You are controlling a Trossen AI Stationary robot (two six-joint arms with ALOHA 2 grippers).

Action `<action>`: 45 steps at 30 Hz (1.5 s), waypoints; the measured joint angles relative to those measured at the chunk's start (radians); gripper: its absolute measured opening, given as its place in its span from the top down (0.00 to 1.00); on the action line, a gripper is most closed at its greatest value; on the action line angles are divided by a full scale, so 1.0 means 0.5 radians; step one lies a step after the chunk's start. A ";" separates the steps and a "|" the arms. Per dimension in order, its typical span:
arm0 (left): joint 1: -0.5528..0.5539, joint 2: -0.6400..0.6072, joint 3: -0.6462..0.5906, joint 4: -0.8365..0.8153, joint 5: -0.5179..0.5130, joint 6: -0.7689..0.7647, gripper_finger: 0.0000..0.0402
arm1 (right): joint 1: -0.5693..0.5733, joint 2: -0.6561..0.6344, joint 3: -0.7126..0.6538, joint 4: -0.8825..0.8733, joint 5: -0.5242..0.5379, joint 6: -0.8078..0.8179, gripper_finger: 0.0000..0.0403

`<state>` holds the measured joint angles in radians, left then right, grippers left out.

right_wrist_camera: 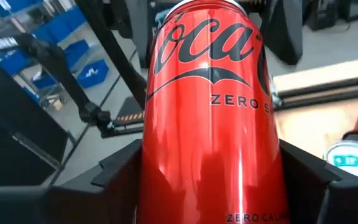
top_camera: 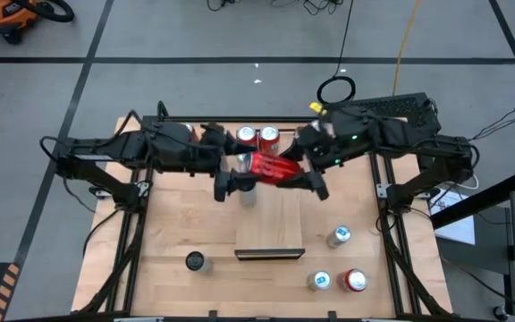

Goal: Place canned beverage on shelf
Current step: Put the bottom left red soda can on the shelf

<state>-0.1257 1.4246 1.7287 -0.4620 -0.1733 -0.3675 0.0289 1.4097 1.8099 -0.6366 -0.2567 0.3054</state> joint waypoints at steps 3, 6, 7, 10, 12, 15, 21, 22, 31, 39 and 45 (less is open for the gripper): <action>-0.002 -0.028 0.000 0.196 -0.073 0.070 0.01 | 0.001 -0.075 0.000 0.062 0.054 -0.011 0.34; -0.008 -0.039 0.002 0.393 -0.194 0.142 0.01 | 0.011 -0.151 0.000 0.069 0.140 -0.055 0.34; -0.015 -0.039 0.002 0.440 -0.223 0.176 0.01 | 0.018 -0.171 0.000 0.070 0.167 -0.066 0.33; -0.030 -0.034 0.002 0.570 -0.287 0.252 0.01 | 0.046 -0.211 0.000 0.070 0.285 -0.107 0.33; -0.044 -0.034 0.002 0.626 -0.329 0.279 0.01 | 0.076 -0.217 -0.010 0.085 0.361 -0.126 0.33; -0.066 -0.028 0.002 0.678 -0.377 0.288 0.01 | 0.117 -0.223 -0.095 0.235 0.410 -0.144 0.33; -0.143 -0.023 0.000 0.829 -0.566 0.292 0.00 | 0.134 -0.219 -0.318 0.667 0.403 -0.135 0.33; -0.156 -0.024 0.000 0.877 -0.596 0.303 0.00 | 0.133 -0.220 -0.353 0.760 0.406 -0.134 0.33; -0.263 -0.024 0.000 1.139 -0.856 0.504 0.00 | 0.132 -0.224 -0.473 1.209 0.640 -0.200 0.33; -0.277 0.016 0.001 1.114 -0.915 0.500 0.00 | 0.167 -0.223 -0.473 1.248 0.899 -0.419 0.33; -0.255 0.073 0.001 1.120 -0.905 0.490 0.00 | 0.234 -0.208 -0.473 1.277 0.935 -0.507 0.33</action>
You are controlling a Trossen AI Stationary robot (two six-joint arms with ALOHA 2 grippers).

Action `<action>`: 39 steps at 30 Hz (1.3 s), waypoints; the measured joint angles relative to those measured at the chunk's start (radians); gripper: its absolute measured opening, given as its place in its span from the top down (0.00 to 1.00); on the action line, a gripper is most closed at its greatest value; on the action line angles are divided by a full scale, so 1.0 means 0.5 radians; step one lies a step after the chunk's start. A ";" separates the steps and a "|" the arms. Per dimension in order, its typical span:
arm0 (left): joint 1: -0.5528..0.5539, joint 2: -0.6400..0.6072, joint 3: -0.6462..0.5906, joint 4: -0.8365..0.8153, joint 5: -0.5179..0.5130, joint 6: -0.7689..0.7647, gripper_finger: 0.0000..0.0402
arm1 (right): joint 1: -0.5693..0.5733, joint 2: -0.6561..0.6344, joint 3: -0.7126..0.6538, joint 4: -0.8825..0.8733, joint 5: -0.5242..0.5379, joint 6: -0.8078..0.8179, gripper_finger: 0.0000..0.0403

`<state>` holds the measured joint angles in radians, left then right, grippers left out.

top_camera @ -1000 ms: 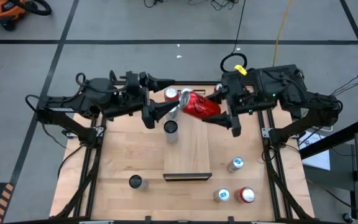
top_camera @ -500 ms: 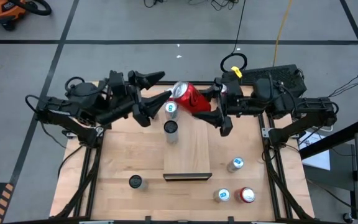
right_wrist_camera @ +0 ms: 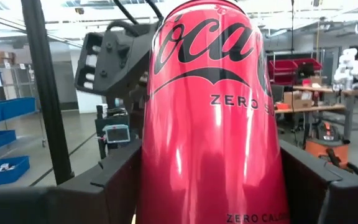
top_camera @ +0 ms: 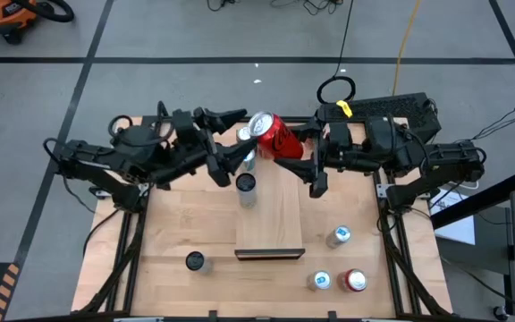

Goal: Place canned beverage on shelf
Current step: Put the bottom left red soda can on the shelf

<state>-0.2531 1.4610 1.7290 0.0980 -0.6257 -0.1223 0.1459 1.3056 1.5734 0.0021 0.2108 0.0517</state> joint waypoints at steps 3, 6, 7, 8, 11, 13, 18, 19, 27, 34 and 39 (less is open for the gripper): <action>-0.002 0.009 0.000 0.006 0.002 -0.003 0.00 | 0.019 0.006 0.000 0.030 0.000 -0.046 0.33; 0.001 0.009 0.000 0.004 0.053 -0.004 0.00 | 0.026 0.008 0.000 0.045 0.002 -0.058 0.33; 0.001 0.010 0.000 0.004 0.078 -0.004 0.00 | 0.027 0.008 0.000 0.044 0.001 -0.060 0.33; 0.001 0.010 0.000 0.001 0.102 -0.003 0.00 | 0.027 0.008 0.000 0.047 -0.004 -0.061 0.33; 0.000 0.012 0.000 -0.009 0.193 -0.005 0.00 | 0.028 0.008 0.000 0.050 -0.008 -0.061 0.33; 0.001 0.012 0.000 -0.008 0.233 -0.005 0.00 | 0.029 0.008 0.000 0.049 -0.012 -0.061 0.33; 0.010 0.049 0.000 0.032 0.249 -0.003 0.00 | 0.027 0.027 0.001 0.061 -0.008 -0.076 0.33; 0.010 0.060 0.000 0.051 0.259 -0.004 0.00 | 0.027 0.035 0.001 0.062 -0.008 -0.076 0.33; 0.037 0.119 -0.001 0.112 0.317 0.007 0.00 | 0.027 0.098 0.004 0.090 -0.003 -0.078 0.33; 0.036 0.105 -0.001 0.112 0.301 0.010 0.00 | 0.027 0.095 0.003 0.089 0.010 -0.091 0.33; 0.036 0.098 -0.001 0.120 0.293 0.006 0.00 | 0.027 0.095 0.003 0.079 0.011 -0.098 0.33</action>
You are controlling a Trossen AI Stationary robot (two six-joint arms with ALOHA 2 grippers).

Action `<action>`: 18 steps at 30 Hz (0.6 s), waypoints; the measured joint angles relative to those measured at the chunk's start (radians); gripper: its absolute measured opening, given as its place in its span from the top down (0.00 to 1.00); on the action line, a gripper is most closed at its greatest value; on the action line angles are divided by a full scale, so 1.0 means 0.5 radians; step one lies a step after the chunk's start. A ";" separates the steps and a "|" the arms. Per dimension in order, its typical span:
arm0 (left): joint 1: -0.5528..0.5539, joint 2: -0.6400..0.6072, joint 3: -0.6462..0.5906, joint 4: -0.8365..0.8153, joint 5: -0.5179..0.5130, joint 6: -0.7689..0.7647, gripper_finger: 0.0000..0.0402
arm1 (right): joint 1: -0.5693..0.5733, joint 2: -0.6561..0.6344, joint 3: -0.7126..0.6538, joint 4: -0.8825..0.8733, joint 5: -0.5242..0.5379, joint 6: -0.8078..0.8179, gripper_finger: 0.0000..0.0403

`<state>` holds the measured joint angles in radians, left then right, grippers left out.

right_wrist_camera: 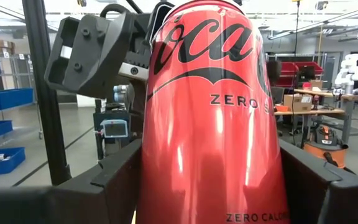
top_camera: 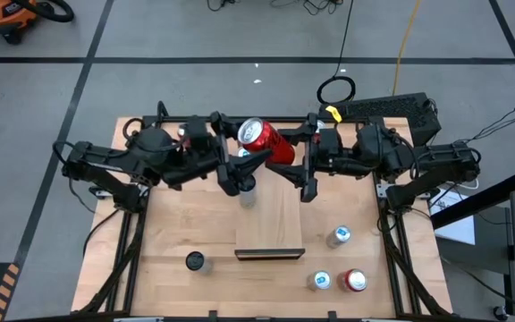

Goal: Place canned beverage on shelf
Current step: Put the bottom left red soda can on the shelf

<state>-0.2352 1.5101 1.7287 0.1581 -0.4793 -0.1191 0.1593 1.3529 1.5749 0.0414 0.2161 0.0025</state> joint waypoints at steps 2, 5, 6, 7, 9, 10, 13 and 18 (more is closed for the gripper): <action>0.000 0.000 0.000 -0.005 0.000 -0.008 0.00 | 0.000 0.000 0.000 0.000 0.001 0.000 0.33; 0.000 0.000 0.000 0.001 -0.001 -0.008 0.01 | 0.000 0.000 0.000 -0.001 0.002 0.000 0.33; 0.000 0.000 0.000 0.002 -0.001 -0.008 0.01 | 0.000 0.000 0.000 -0.002 0.001 0.000 0.33; 0.000 0.000 0.000 0.002 -0.003 -0.009 0.01 | 0.000 0.000 0.000 -0.002 0.001 0.000 0.33; 0.000 0.000 0.000 0.016 -0.021 -0.009 0.01 | 0.000 0.000 0.000 -0.002 0.002 0.000 0.33; 0.000 0.000 0.000 0.029 -0.023 -0.009 0.01 | 0.000 0.000 0.000 -0.002 0.002 0.001 0.33; 0.000 0.000 0.000 0.037 -0.045 -0.009 0.02 | 0.000 0.000 0.000 -0.002 0.002 0.001 0.33; 0.000 0.000 0.000 0.034 -0.048 -0.009 0.14 | 0.000 0.000 0.000 -0.002 0.001 0.000 0.33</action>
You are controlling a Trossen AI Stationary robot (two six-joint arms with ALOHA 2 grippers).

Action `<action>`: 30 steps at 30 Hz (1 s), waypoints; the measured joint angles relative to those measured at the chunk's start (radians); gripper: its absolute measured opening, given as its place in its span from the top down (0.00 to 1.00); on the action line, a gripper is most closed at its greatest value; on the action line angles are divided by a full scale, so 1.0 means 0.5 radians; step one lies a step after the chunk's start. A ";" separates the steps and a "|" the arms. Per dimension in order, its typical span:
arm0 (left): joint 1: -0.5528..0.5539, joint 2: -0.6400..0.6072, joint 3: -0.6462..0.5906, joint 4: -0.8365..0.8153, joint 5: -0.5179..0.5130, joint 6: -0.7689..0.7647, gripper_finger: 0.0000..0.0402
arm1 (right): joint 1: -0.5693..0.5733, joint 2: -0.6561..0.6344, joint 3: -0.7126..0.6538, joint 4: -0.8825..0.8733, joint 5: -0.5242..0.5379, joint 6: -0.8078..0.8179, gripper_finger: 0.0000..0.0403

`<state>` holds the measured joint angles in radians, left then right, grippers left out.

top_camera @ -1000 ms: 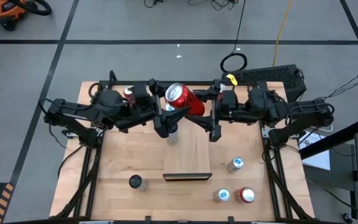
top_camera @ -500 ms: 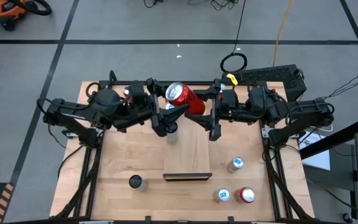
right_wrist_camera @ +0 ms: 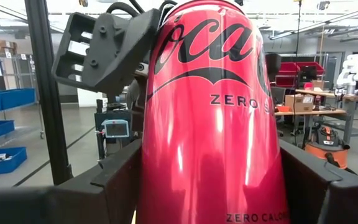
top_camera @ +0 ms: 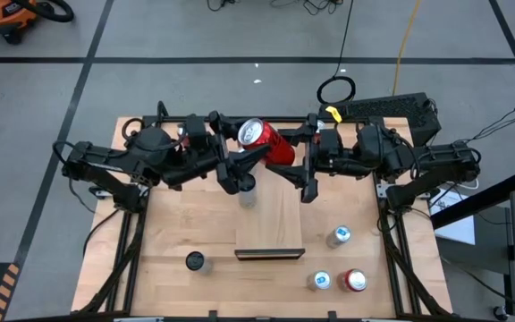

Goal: Place canned beverage on shelf
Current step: Put the bottom left red soda can on the shelf

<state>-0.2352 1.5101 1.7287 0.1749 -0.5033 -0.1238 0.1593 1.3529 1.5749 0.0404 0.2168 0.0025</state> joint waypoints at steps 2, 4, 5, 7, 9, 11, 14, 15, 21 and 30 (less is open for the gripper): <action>0.000 0.000 0.000 -0.002 -0.003 0.004 0.19 | 0.000 0.000 0.000 0.000 0.000 0.004 0.33; -0.002 0.000 0.000 -0.003 -0.003 0.017 0.23 | 0.000 -0.002 0.000 -0.003 0.001 0.010 0.33; -0.001 0.000 0.000 -0.004 -0.005 0.022 0.24 | 0.000 -0.002 0.000 -0.006 0.001 0.010 0.33; -0.001 0.000 0.000 -0.005 -0.005 0.033 0.26 | 0.000 -0.002 0.000 -0.007 0.000 0.009 0.33; -0.002 0.000 0.000 -0.004 -0.005 0.062 0.26 | 0.000 -0.002 0.000 -0.010 0.000 0.003 0.33; -0.002 0.000 0.000 -0.004 -0.004 0.054 0.25 | 0.000 -0.002 0.000 -0.010 -0.005 0.004 0.33; -0.002 0.000 0.000 -0.004 0.018 0.053 0.25 | 0.000 -0.002 0.000 -0.012 -0.007 0.017 0.31; -0.001 0.000 0.000 -0.004 0.028 0.050 0.25 | 0.000 -0.002 0.000 -0.015 -0.009 0.032 0.30; -0.016 0.004 -0.002 -0.018 0.126 0.058 0.25 | 0.004 -0.050 0.000 -0.159 -0.091 0.235 0.20; -0.065 -0.008 -0.002 -0.047 0.226 0.056 0.25 | 0.004 -0.167 0.000 -0.407 -0.281 0.456 0.10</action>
<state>-0.2676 1.5059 1.7275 0.1516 -0.3901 -0.0959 0.1612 1.2694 1.5749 -0.1629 0.0763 0.2304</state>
